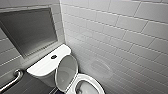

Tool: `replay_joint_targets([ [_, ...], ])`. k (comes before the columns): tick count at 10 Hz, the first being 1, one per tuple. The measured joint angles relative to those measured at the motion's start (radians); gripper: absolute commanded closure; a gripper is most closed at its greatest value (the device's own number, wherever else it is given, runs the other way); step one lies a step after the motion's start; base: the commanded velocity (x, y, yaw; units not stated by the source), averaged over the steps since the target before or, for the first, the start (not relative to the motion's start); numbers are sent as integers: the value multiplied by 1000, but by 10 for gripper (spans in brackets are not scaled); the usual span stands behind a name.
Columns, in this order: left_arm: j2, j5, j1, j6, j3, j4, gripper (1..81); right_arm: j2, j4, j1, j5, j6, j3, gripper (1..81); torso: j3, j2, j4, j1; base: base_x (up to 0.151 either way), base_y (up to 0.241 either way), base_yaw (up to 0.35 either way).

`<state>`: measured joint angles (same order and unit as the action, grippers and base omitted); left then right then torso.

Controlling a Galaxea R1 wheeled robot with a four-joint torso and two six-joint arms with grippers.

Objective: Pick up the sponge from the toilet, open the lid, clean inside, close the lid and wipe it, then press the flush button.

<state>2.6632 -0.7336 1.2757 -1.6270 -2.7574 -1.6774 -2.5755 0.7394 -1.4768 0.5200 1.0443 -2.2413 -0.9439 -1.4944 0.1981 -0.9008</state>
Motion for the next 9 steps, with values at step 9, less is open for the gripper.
replay_joint_targets([
  [9,238,119,142,247,-319,172,10,-19,26,0,0,4,-21,811,0,0,0,0,0,0,0],
])
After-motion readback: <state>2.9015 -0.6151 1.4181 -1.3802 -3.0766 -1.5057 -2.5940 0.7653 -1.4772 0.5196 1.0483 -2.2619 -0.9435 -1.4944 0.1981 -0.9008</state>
